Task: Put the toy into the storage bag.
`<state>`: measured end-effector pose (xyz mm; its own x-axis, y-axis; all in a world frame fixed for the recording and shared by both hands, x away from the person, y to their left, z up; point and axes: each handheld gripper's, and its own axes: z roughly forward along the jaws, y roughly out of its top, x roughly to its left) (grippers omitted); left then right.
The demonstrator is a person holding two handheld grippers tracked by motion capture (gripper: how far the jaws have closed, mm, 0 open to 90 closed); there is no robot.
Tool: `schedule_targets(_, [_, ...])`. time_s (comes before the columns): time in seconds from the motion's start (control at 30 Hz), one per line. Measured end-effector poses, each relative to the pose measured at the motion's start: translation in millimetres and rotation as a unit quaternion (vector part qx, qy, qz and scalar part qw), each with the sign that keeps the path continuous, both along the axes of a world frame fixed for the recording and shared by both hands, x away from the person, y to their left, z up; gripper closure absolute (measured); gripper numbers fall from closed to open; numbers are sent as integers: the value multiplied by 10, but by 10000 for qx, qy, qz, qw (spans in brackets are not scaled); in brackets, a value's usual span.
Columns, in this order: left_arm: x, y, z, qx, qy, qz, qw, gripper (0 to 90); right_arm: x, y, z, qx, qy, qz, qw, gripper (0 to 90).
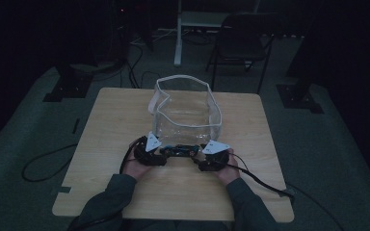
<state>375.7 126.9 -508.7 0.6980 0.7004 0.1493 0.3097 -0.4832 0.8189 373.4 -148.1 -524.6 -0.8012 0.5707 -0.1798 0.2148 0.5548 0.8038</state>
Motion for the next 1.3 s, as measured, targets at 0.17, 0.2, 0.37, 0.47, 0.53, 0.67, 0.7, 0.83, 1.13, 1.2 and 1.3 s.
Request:
schedule_targets(0.17, [9, 5, 6, -5, 15, 10, 10000, 205, 89, 159, -18, -349, -186, 90, 9992, 378])
schedule_targets(0.2, [11, 6, 7, 1, 14, 6, 10000, 206, 103, 172, -39, -391, -207, 85, 9990, 390])
schedule_targets(0.37, [-33, 7, 14, 145, -186, -174, 9996, 221, 141, 169, -61, -432, -163, 194, 9987, 462])
schedule_targets(0.47, [-48, -19, -2, 243, -200, -361, 9989, 221, 141, 157, -45, -399, -14, 350, 9986, 540])
schedule_targets(0.53, [-35, -33, -20, 343, -186, -331, 9987, 222, 111, 170, -19, -241, 79, 607, 9978, 573])
schedule_targets(0.67, [-2, -4, -35, 321, -88, -302, 9990, 230, 78, 167, -6, -143, 252, 707, 9971, 586])
schedule_targets(0.7, [4, -5, -44, 352, -61, -301, 9989, 233, 70, 170, -6, -126, 261, 729, 9969, 586])
schedule_targets(0.83, [40, -8, -87, 392, -16, -262, 9989, 243, 67, 194, -59, -97, 383, 704, 9967, 580])
schedule_targets(1.13, [42, -46, -108, 515, -27, -206, 9985, 254, 122, 222, -149, 364, 517, 457, 9970, 546])
schedule_targets(1.2, [39, -48, -113, 556, -31, -216, 9982, 254, 123, 251, -169, 419, 504, 462, 9968, 544])
schedule_targets(1.3, [40, -49, -119, 555, -18, -220, 9982, 254, 122, 258, -191, 356, 403, 502, 9973, 551])
